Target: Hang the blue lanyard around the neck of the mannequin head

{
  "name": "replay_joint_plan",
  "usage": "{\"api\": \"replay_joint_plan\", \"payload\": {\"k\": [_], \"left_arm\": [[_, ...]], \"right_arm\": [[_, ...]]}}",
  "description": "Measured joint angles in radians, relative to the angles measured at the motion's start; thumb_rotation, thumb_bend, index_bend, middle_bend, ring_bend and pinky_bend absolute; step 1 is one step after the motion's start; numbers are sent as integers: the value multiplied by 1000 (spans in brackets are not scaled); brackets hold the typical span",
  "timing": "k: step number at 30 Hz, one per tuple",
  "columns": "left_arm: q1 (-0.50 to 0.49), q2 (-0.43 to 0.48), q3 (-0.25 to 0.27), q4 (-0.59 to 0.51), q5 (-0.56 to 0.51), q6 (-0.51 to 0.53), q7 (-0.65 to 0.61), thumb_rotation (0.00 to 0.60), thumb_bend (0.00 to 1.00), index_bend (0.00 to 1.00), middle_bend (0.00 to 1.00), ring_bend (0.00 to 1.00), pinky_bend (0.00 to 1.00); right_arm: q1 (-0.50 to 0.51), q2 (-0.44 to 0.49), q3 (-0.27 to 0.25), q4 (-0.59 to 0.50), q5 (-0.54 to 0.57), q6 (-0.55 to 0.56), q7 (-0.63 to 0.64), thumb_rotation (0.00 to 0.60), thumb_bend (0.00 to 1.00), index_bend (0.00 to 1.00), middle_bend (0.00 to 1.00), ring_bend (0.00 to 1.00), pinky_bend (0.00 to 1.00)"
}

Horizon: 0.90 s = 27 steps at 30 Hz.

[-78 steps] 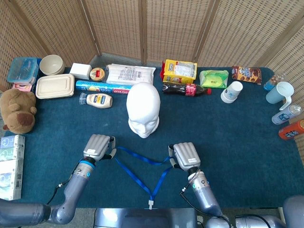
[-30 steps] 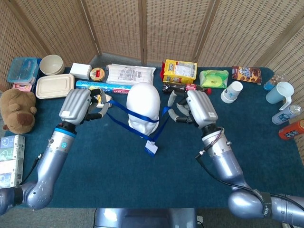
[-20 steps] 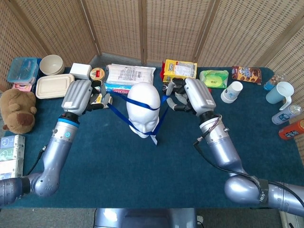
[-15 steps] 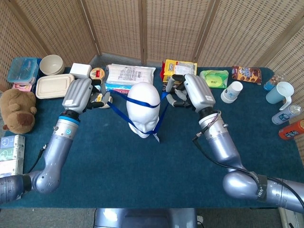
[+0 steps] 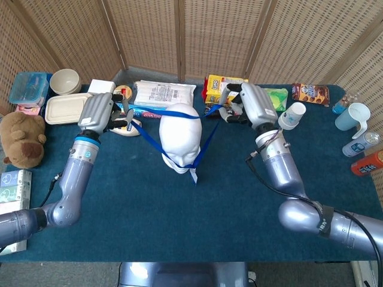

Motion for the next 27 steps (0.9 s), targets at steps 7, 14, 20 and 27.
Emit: {"api": "replay_joint_plan", "payload": {"k": [7, 14, 20, 27], "left_arm": [[-42, -45, 6, 86, -32, -26, 6, 527, 437, 639, 1000, 1000, 1000], [-88, -93, 4, 147, -77, -47, 26, 529, 437, 639, 1000, 1000, 1000], [-109, -124, 8, 177, -88, -44, 39, 534, 439, 639, 1000, 1000, 1000], [-133, -158, 10, 212, -112, -38, 61, 533, 438, 639, 1000, 1000, 1000]], "right_arm": [[39, -13, -24, 78, 51, -19, -18, 600, 469, 629, 1000, 1000, 1000], [83, -37, -49, 157, 97, -39, -47, 600, 469, 633, 1000, 1000, 1000], [111, -55, -73, 213, 124, -65, -76, 600, 468, 633, 1000, 1000, 1000], [163, -95, -101, 291, 158, -94, -118, 600, 465, 634, 1000, 1000, 1000]]}}
